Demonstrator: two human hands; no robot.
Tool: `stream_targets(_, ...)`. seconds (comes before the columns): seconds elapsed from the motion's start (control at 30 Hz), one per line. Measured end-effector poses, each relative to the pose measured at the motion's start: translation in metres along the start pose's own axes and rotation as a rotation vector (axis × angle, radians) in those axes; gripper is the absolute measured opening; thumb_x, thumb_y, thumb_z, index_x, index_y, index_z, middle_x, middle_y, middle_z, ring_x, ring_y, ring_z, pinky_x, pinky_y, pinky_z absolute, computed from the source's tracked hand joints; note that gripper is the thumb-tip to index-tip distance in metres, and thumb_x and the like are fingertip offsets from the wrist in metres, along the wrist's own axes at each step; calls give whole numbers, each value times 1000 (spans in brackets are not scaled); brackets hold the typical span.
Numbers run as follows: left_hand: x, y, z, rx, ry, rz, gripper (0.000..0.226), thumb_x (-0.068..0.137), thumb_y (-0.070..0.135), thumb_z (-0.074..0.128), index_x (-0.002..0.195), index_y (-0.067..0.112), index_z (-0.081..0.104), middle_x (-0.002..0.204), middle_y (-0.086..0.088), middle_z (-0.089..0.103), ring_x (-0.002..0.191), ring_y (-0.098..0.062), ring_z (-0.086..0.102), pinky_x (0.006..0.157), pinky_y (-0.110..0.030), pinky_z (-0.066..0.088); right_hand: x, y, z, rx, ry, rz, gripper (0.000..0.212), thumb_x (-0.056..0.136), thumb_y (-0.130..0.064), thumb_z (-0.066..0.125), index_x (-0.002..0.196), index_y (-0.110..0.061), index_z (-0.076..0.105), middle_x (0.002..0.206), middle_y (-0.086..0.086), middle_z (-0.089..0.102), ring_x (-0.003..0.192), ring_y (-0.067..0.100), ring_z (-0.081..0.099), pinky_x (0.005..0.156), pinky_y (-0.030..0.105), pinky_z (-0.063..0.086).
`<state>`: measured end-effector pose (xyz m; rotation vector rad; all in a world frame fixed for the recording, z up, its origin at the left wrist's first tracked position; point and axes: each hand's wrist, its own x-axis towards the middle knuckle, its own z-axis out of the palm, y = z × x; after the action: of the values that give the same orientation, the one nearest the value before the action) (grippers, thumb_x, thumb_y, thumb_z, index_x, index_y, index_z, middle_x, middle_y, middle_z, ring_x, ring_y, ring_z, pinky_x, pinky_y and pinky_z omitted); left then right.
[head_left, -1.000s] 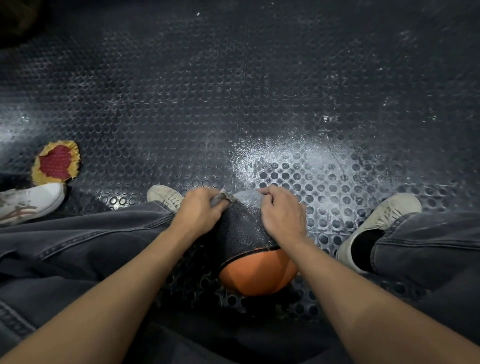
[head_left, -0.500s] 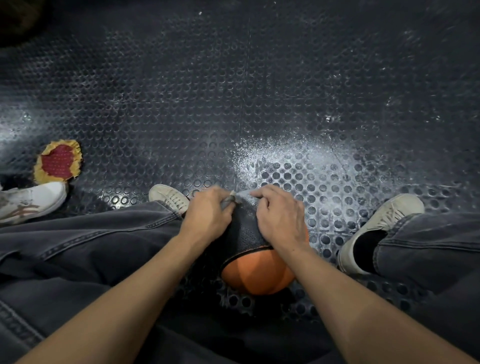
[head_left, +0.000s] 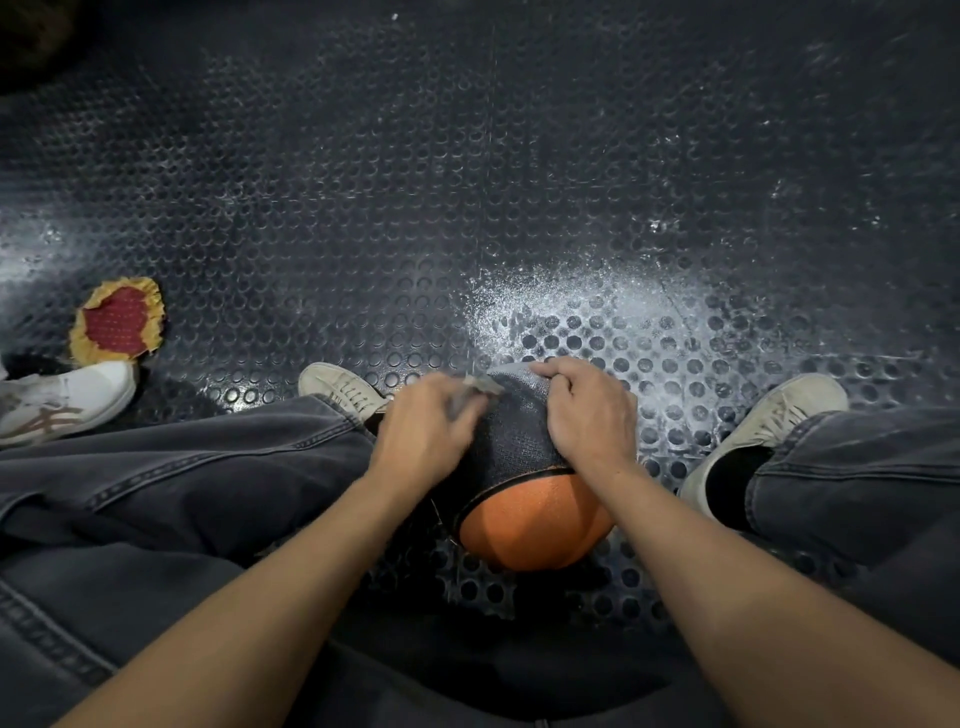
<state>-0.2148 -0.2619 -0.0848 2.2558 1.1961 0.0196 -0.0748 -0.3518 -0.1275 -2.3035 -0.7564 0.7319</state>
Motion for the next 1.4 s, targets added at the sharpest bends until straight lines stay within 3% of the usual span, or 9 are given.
stream_targets(0.1,19,-2,2,1,63,-179,31,91,30,62,62,21,58,67,6,52,71,-22,58,62,-27,36,0,-1,2,19,26,28,29,103,-23,43,111,-33,70,125,-18,65,93,9,61,104,47,43)
stream_targets(0.23,1,19,5,-2,-55,190,15,92,30,61,88,20,72,85,9,59,70,-8,53,64,-20,39,2,6,-1,21,53,93,31,102,-22,43,110,-33,70,124,-17,66,99,10,60,106,44,40)
stream_targets(0.4,27,1,-6,8,-55,-118,29,94,28,60,66,18,59,62,6,53,59,-8,49,66,-30,42,2,3,5,53,37,68,29,102,-26,42,104,-36,69,124,-17,66,75,9,55,93,50,51)
stream_targets(0.6,34,-8,-17,-87,55,-116,33,94,32,58,123,16,59,112,0,38,100,-15,46,88,-25,37,10,5,3,88,61,131,35,101,-23,40,109,-34,72,119,-14,69,82,20,60,96,48,48)
stream_targets(0.8,35,-5,-3,-187,51,-151,21,91,32,64,83,13,70,77,0,69,73,-15,62,66,-29,44,7,9,4,84,109,202,33,102,-23,41,106,-33,72,119,-15,68,84,19,62,100,49,45)
stream_targets(0.97,32,1,9,-178,-55,-30,36,101,28,45,133,14,56,147,4,41,134,-13,38,112,-28,25,16,7,4,106,87,203,34,101,-23,40,105,-34,72,117,-16,68,84,17,58,94,46,48)
stream_targets(1.1,48,-1,6,-260,-133,-136,36,101,36,41,96,9,63,99,-1,66,102,-21,58,82,-26,40,6,5,7,76,122,224,31,102,-25,41,107,-34,70,125,-16,63,100,17,59,104,44,38)
stream_targets(1.3,-9,5,33,-91,-76,471,37,100,37,39,131,28,57,143,7,48,137,-15,36,116,-35,22,21,15,-7,111,76,283,34,102,-22,40,106,-34,71,113,-7,70,82,16,55,97,44,47)
stream_targets(1.4,18,3,23,-224,-18,168,25,103,23,41,110,23,65,115,5,64,117,-15,55,95,-21,37,14,18,-2,137,98,250,40,99,-25,34,109,-37,71,121,-10,69,80,20,60,87,46,49)
